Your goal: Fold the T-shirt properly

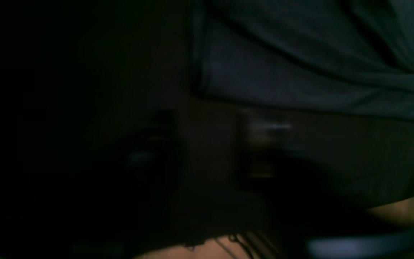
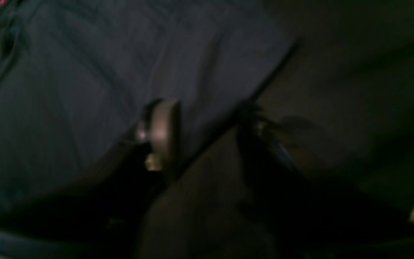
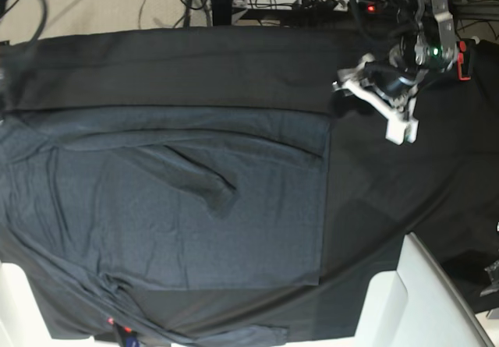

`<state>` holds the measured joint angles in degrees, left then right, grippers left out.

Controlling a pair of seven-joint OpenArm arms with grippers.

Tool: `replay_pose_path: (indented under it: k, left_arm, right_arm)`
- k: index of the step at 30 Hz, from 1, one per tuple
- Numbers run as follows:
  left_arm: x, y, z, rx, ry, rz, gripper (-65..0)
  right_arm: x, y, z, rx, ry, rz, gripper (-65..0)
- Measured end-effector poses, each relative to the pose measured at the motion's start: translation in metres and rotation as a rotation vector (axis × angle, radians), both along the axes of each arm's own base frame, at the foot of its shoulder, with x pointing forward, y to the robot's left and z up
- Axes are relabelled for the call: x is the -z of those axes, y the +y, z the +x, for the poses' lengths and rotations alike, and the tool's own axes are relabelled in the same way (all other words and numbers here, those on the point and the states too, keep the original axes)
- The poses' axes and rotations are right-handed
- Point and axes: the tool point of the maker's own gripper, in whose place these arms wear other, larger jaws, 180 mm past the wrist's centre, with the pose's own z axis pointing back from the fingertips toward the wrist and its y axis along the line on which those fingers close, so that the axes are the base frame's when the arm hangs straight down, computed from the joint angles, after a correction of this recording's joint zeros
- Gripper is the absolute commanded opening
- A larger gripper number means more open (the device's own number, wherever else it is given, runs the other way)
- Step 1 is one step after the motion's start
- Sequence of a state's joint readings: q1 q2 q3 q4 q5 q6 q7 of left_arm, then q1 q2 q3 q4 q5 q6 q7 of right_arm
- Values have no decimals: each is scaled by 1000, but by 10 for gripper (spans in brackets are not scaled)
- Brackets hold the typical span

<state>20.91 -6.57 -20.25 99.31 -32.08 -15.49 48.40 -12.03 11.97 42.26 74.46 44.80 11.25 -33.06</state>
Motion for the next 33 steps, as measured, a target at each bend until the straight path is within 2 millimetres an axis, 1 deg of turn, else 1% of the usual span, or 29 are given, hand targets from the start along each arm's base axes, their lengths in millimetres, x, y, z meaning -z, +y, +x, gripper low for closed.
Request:
replay_pose_path:
  k: [1,2,3,4,5,7,9,10,11,12,13,14,16,20,24,29,33]
  left_arm:
    - [1,5,-5,-18,8,-2,-650]
    - [3,10,-11,-32,19,3,-650]
    - [5,17,-17,-47,33,15,-650]
    - [7,23,-24,-60,46,24,-650]
    - [9,27,-29,-70,57,32,-650]
    - [11,33,-37,-78,74,44,-650]
    - [13,36,-44,-87,87,46,-650]
    - [13,39,-46,-95,91,50,-650]
    - [13,44,-49,-105,93,57,-650]
    - [13,49,-52,-117,99,65,-650]
    - [13,53,-54,-124,102,72,-650]
    - [13,56,-56,-133,104,76,-650]
    - [12,63,-57,-154,101,81,-650]
    - [12,65,-59,-162,101,82,-650]
    - [13,63,-63,-159,110,81,-650]
    - [14,60,-62,-154,110,75,-650]
    - [14,60,-62,-154,110,75,-650]
  right_arm:
    - [1,9,0,-29,-6,3,-650]
    - [1,16,0,-51,-15,4,-650]
    - [-1,22,0,-81,-7,12,-632]
    - [-4,26,2,-111,6,18,-641]
    - [-9,31,6,-146,15,10,-648]
    - [-20,48,19,-263,39,-25,-650]
    - [-41,79,42,-418,-5,-75,-648]
    - [-46,98,50,-498,-14,-86,-647]
    - [-47,114,53,-574,-7,-94,-647]
    - [-43,133,53,-645,7,-80,-647]
    - [-34,148,48,-708,49,-80,-647]
    - [-23,159,41,-766,111,-87,-647]
    - [-10,176,36,-859,192,-123,-647]
    - [-6,207,41,-971,207,-152,-647]
    - [7,229,24,-1054,261,-144,-647]
    - [14,254,39,-1116,247,-131,-647]
    - [30,258,36,-1142,304,-114,-647]
